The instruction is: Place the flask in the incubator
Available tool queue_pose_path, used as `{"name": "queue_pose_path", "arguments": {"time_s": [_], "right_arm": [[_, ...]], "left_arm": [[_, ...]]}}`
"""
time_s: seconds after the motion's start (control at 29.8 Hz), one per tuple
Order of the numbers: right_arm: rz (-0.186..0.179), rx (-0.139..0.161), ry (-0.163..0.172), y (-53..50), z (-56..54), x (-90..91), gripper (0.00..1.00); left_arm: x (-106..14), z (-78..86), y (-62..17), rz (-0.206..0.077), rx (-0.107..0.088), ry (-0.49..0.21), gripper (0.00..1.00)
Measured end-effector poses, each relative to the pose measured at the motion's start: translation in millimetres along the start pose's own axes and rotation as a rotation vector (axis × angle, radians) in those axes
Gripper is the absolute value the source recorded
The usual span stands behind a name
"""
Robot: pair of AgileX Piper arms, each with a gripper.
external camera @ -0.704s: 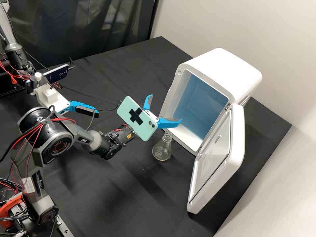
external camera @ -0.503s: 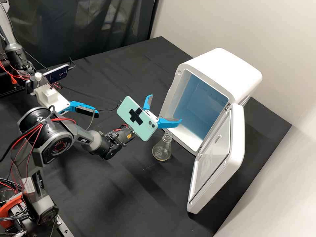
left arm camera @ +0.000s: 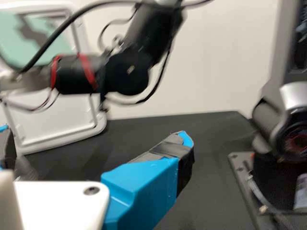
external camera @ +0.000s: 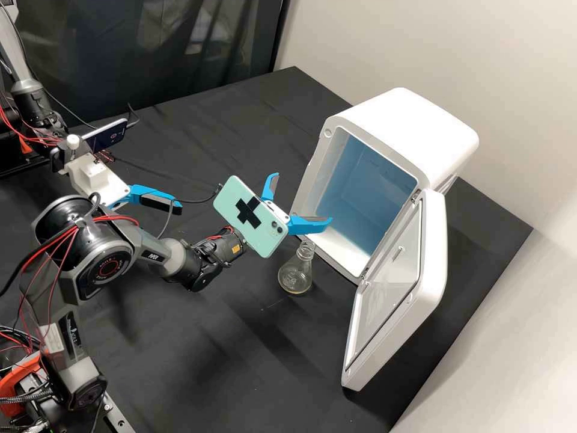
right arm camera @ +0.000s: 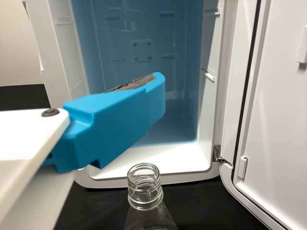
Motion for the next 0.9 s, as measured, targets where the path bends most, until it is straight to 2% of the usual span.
{"name": "queue_pose_path", "arguments": {"time_s": [0.1, 0.23, 0.5, 0.67, 0.84, 0.9], "right_arm": [[0.0, 0.0, 0.0, 0.0, 0.0, 0.0, 1.0], [0.0, 0.0, 0.0, 0.0, 0.0, 0.0, 1.0], [0.0, 0.0, 0.0, 0.0, 0.0, 0.0, 1.0], [0.0, 0.0, 0.0, 0.0, 0.0, 0.0, 1.0], [0.0, 0.0, 0.0, 0.0, 0.0, 0.0, 1.0], [0.0, 0.0, 0.0, 0.0, 0.0, 0.0, 1.0]], "left_arm": [[-5.6, -10.9, -5.8, -0.023, -0.003, 0.038, 1.0], [-13.3, -21.8, -6.6, -0.028, -0.003, 0.073, 1.0], [-32.1, -35.9, 1.4, 0.001, -0.004, 0.128, 1.0], [-46.2, -38.5, 3.6, 0.009, -0.009, 0.125, 1.0], [-58.2, -39.2, 2.1, 0.01, 0.015, 0.103, 1.0], [-61.4, -41.1, 0.2, 0.012, 0.011, 0.106, 1.0]]}}
